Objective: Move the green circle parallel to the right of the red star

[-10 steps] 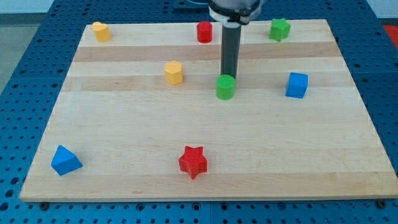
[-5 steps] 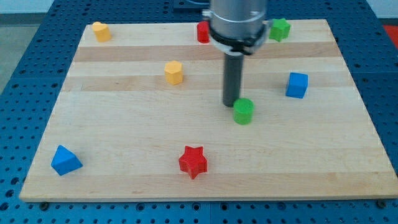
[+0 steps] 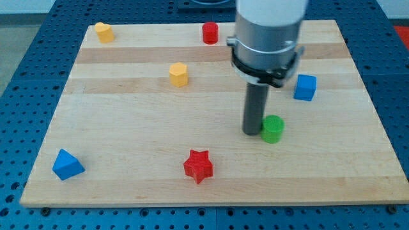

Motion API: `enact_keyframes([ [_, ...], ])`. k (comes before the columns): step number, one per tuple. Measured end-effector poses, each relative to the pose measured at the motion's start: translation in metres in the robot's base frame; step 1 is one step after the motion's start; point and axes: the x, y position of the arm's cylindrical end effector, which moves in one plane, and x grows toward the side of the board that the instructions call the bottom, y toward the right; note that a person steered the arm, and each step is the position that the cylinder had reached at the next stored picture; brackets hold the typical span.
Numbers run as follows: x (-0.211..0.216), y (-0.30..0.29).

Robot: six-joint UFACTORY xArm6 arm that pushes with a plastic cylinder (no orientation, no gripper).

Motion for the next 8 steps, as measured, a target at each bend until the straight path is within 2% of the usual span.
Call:
enact_keyframes([
  [1,0.016,0.038],
  [2,0.015,0.042],
  [4,-0.019,0.048],
  [6,0.009,0.099],
  [7,0.015,0.103],
  [8,-0.003,0.110],
])
